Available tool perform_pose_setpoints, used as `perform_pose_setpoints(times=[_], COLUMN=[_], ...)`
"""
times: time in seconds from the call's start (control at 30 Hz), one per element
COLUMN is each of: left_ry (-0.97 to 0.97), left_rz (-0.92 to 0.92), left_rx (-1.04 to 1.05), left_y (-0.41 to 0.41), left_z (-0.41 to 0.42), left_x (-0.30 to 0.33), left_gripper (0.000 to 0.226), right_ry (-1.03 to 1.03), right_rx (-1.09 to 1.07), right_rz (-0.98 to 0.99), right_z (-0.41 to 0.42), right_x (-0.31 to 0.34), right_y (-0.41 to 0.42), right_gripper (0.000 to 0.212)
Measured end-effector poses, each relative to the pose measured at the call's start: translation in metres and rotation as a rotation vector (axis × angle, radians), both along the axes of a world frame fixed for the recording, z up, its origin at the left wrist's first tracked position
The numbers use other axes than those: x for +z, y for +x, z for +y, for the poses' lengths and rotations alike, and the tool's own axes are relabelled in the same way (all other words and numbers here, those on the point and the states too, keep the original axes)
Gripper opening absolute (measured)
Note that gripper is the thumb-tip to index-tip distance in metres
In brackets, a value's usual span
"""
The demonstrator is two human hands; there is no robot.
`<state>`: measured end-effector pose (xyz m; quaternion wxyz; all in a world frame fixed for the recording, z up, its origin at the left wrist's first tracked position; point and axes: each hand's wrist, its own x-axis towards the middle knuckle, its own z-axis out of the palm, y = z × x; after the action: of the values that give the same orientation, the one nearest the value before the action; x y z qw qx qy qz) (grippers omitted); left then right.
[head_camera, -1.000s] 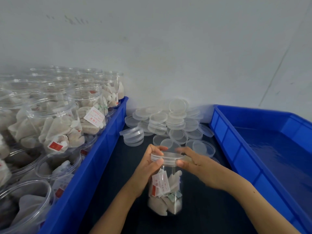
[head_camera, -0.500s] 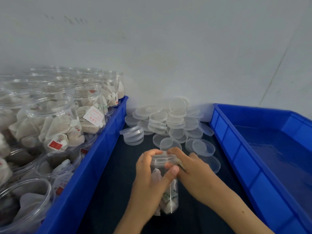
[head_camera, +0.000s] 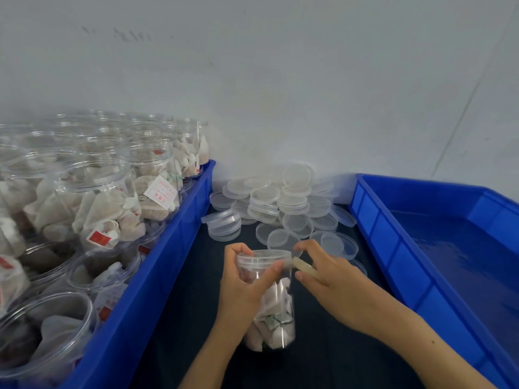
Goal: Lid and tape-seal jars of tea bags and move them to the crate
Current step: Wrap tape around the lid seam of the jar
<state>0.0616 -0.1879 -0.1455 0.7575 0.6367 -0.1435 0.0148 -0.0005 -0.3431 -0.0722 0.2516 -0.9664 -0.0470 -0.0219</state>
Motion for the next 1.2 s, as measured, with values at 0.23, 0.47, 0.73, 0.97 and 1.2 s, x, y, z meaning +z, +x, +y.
perform_pose_setpoints(times=[0.23, 0.47, 0.73, 0.97, 1.2], left_ry=[0.000, -0.015, -0.076, -0.158, -0.093], left_rz=[-0.016, 0.006, 0.071, 0.128, 0.160], left_rx=[-0.057, -0.186, -0.345, -0.509, -0.562], left_y=[0.009, 0.022, 0.033, 0.043, 0.050], left_z=[0.001, 0.009, 0.020, 0.026, 0.030], left_x=[0.001, 0.001, -0.006, -0.013, -0.013], left_gripper=[0.059, 0.055, 0.062, 0.070, 0.091], right_ry=[-0.148, -0.373, -0.485, -0.477, -0.454], right_rx=[0.119, 0.028, -0.009, -0.070, -0.046], right_rz=[-0.041, -0.084, -0.164, -0.149, -0.140], right_z=[-0.020, -0.017, -0.010, 0.003, 0.012], right_x=[0.022, 0.024, 0.004, -0.007, -0.008], right_y=[-0.010, -0.009, 0.004, 0.010, 0.008], right_gripper=[0.017, 0.008, 0.033, 0.048, 0.052])
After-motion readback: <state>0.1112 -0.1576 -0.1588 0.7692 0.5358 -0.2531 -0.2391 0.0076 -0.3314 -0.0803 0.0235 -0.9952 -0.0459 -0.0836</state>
